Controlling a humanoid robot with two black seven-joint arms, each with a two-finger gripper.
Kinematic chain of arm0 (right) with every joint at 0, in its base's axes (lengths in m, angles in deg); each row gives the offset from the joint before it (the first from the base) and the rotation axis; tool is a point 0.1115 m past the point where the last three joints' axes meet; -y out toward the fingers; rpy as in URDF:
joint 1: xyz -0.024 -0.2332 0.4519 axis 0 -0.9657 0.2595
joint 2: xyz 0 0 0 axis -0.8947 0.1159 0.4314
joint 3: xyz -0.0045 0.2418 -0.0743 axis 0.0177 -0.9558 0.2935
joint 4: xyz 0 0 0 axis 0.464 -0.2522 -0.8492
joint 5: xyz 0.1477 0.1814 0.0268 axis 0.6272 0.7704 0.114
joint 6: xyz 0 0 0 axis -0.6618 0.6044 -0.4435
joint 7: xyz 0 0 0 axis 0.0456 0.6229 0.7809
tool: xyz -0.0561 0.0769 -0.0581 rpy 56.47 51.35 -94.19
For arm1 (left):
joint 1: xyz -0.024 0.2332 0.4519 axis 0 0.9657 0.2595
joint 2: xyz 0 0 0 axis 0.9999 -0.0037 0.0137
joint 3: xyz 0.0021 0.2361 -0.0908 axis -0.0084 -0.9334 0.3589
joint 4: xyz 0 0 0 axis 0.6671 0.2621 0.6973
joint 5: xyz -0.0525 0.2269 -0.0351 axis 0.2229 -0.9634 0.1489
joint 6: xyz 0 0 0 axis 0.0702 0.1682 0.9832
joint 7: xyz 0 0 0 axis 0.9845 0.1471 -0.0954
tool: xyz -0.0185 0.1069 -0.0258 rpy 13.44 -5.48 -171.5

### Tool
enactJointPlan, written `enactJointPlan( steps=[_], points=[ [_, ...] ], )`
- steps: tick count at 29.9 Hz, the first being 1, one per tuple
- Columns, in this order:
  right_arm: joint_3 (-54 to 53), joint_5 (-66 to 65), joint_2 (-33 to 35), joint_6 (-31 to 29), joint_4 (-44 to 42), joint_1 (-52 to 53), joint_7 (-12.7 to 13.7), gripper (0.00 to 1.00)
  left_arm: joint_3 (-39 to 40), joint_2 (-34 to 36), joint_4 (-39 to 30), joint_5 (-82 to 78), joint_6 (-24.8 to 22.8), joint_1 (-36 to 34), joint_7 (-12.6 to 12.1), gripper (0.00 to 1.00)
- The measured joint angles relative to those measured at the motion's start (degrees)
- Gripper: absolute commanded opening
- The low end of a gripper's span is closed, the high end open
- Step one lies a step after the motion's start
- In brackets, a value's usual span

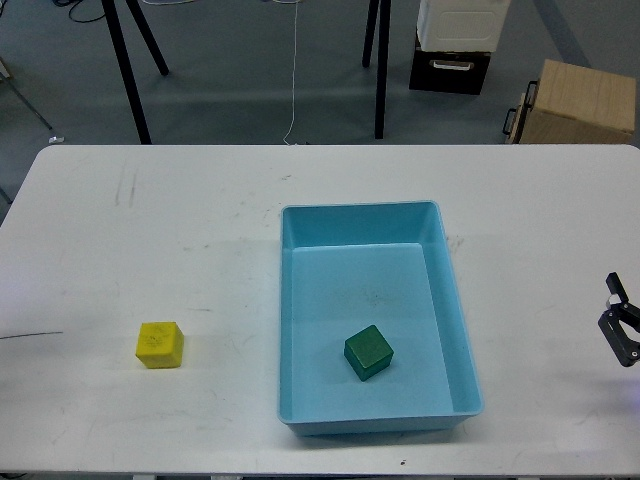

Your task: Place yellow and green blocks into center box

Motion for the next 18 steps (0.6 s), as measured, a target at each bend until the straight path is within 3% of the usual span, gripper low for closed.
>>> enactJointPlan(
  steps=[10,15,18],
  points=[
    [-0.44,-0.01,-0.75,0.00,-0.16,0.16,-0.01,1.00,-19.61,20.09,1.48,-3.96,0.00,-18.09,1.47,1.00],
    [-1.18,0.02,-0.63,0.00,-0.43,0.22,-0.02,1.00,-36.25,29.18,2.78,-10.01,0.00,-34.04,1.48,1.00],
    [-1.93,0.02,-0.54,0.00,-0.51,0.09,-0.02,1.00,-48.29,31.21,3.82,-12.03,0.00,-45.93,1.34,1.00]
  ],
)
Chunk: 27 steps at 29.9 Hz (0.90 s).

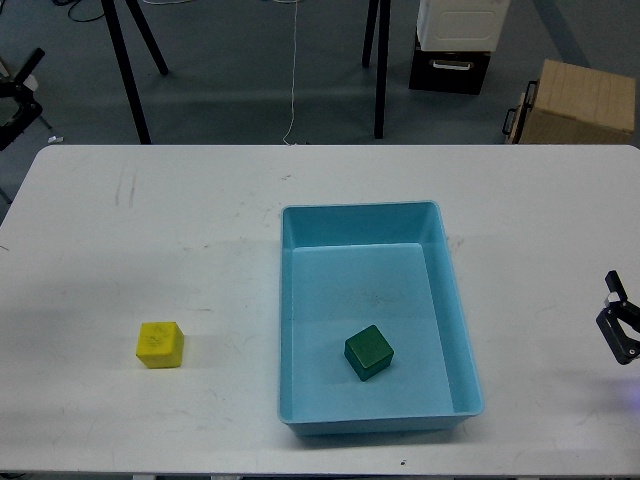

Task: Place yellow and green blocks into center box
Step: 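Swing the left gripper over and down to the yellow cube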

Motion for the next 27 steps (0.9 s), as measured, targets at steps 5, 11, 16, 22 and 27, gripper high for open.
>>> enactJointPlan(
  steps=[5,11,16,22,27],
  points=[
    [-0.86,0.06,0.10,0.00,-0.01,-0.20,0.00,1.00,-22.67,-0.33,1.45,-3.92,0.00,-19.54,-0.71,1.00],
    [-1.41,0.08,0.11,0.00,-0.02,-0.50,0.00,1.00,-46.01,-1.99,-1.68,-17.50,-0.03,-40.24,-0.96,1.00],
    [-1.18,0.00,0.02,0.00,-0.16,-0.66,0.00,1.00,-63.87,-6.82,-3.67,-23.90,0.00,-55.16,-1.02,1.00],
    [-1.09,0.00,-0.15,0.00,-0.19,-0.77,0.00,1.00,-86.38,-19.59,-3.12,-27.44,0.01,-67.43,-1.10,1.00],
    [-1.83,0.02,-0.08,0.00,-0.49,-1.67,0.00,1.00,-95.93,-23.48,-2.93,-36.27,0.01,-66.34,-1.10,1.00]
  ],
)
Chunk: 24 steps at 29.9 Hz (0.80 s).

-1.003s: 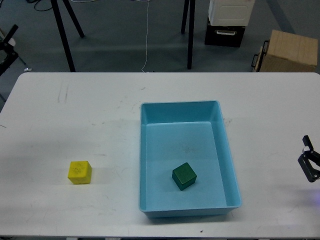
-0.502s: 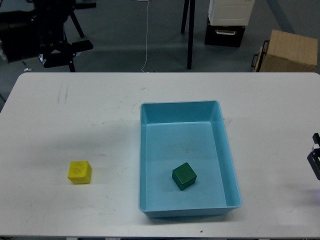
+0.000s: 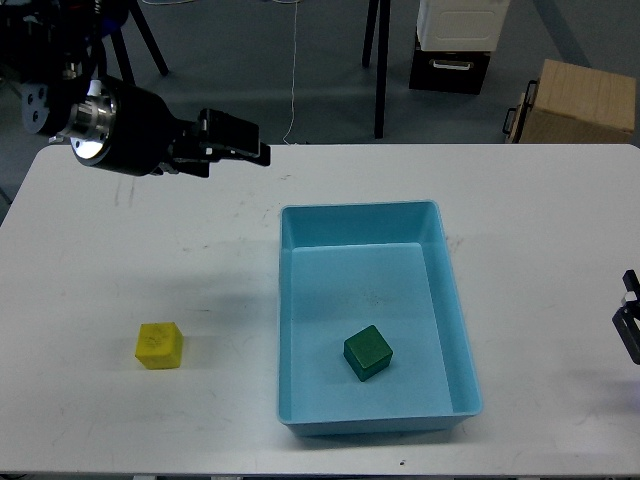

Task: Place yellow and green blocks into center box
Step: 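Swing the left gripper over and down to the yellow cube, then grasp the yellow cube with the left gripper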

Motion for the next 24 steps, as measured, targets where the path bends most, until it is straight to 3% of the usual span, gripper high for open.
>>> enactJointPlan(
  steps=[9,24],
  points=[
    [-0.13,0.00,-0.04,0.00,-1.50,-0.47,0.00,1.00,-3.97,2.80,-0.26,-5.38,0.00,8.05,0.09,1.00],
    [-0.25,-0.03,0.16,0.00,-1.88,-0.25,0.00,1.00,2.16,3.24,2.82,-5.26,-0.01,18.27,0.05,1.00]
  ],
)
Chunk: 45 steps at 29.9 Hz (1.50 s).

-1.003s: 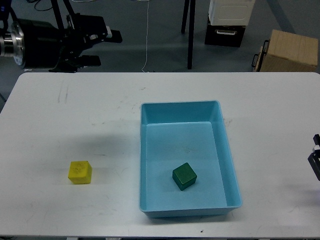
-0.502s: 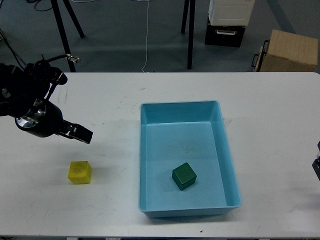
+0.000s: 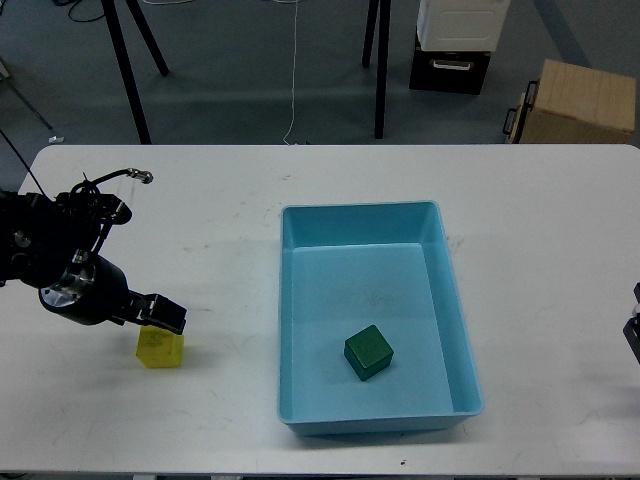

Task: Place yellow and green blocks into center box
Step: 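Grasp the yellow cube with the left gripper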

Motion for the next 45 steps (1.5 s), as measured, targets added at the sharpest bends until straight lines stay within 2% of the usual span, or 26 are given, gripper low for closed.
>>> enactJointPlan(
  steps=[12,32,38,41,43,45],
  points=[
    [0.14,0.00,0.09,0.00,0.08,-0.09,0.00,1.00,2.10,-0.79,3.51,-0.14,0.00,3.96,-0.18,1.00],
    [0.49,0.00,0.46,0.00,0.02,-0.16,0.16,1.00,2.29,-1.29,4.63,-0.41,0.00,6.47,-0.64,0.96],
    [0.51,0.00,0.47,0.00,-0.01,-0.16,0.15,1.00,2.29,-1.38,4.69,-0.57,0.00,6.87,-0.40,0.72],
    [0.51,0.00,0.47,0.00,-0.01,-0.22,0.13,1.00,2.29,-1.60,4.70,-0.80,0.00,6.89,-0.42,0.54],
    [0.51,0.00,0.47,0.00,-0.01,-0.26,0.13,1.00,2.29,-1.74,4.70,-1.17,0.00,6.90,-0.76,0.38],
    [0.51,0.00,0.47,0.00,-0.01,-0.32,0.11,1.00,2.28,-1.76,4.64,-1.38,0.00,6.90,-1.26,0.29]
  ],
)
